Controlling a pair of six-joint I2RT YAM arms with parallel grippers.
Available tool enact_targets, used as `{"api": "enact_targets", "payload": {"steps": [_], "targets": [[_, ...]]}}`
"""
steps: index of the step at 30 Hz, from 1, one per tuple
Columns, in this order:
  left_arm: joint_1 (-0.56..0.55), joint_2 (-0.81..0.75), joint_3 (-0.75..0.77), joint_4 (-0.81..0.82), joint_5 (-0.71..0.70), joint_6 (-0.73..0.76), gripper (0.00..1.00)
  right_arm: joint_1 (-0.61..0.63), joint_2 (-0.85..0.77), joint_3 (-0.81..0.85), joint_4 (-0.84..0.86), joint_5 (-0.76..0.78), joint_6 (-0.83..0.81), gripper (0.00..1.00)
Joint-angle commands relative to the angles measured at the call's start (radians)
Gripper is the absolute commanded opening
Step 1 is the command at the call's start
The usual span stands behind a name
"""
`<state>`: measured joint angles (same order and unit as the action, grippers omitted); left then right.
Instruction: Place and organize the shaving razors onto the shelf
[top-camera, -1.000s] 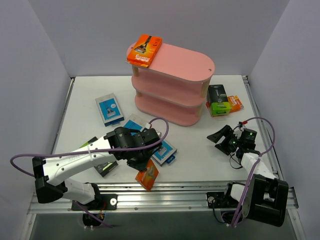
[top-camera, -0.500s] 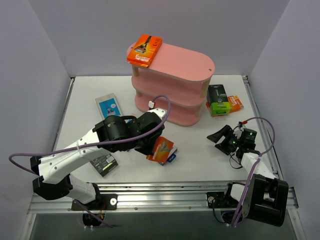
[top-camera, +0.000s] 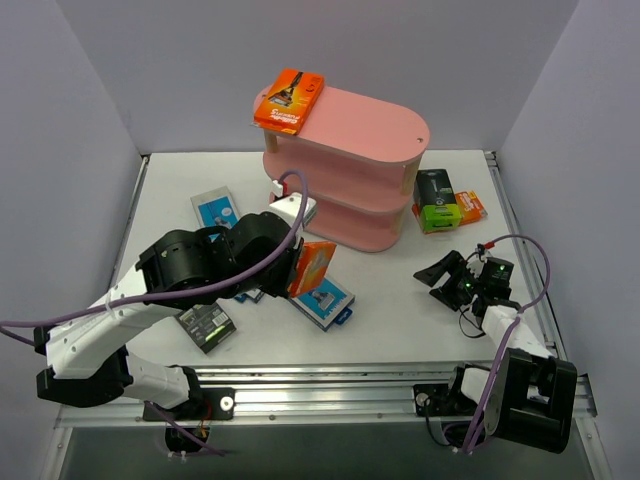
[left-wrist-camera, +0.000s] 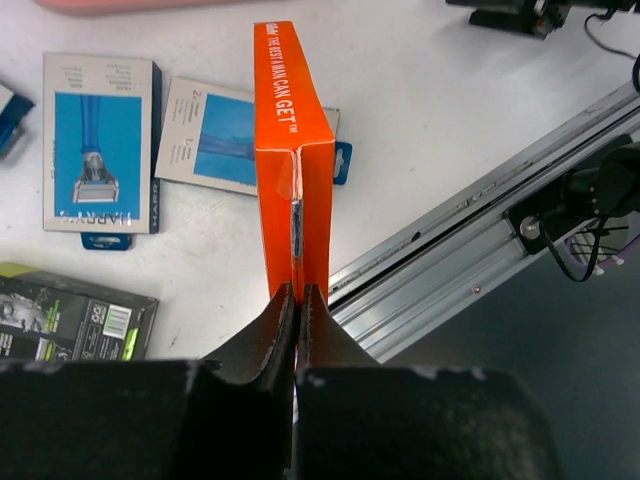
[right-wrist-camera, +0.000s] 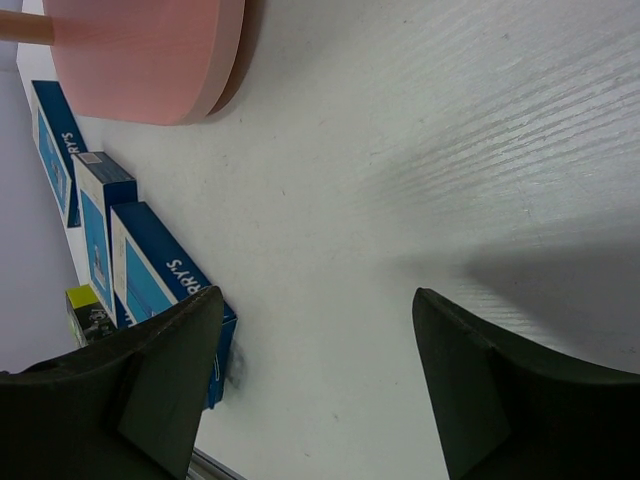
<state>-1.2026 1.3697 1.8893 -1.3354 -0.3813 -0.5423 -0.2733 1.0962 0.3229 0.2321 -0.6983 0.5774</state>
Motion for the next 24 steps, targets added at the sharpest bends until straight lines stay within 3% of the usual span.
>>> {"api": "enact_targets", "payload": {"steps": [1,7,11,17,24], "targets": [[0.008,-0.037,0.036,0.117,-0.030,0.080,0.02,0.006,0.008,0.021,-0.017,-0.001,-0.011,0.72],[0.012,-0.004,0.116,0.182,-0.045,0.159,0.02,0.008,0.008,0.021,-0.022,0.002,-0.014,0.72],[0.040,-0.003,0.131,0.336,-0.012,0.194,0.02,0.011,0.016,0.024,-0.023,0.005,-0.017,0.72],[0.126,0.002,0.113,0.620,0.154,0.196,0.02,0.019,0.037,0.027,-0.022,0.010,-0.021,0.72],[0.271,0.057,0.125,0.838,0.353,0.127,0.02,0.026,0.062,0.031,-0.024,0.013,-0.024,0.72]]}}
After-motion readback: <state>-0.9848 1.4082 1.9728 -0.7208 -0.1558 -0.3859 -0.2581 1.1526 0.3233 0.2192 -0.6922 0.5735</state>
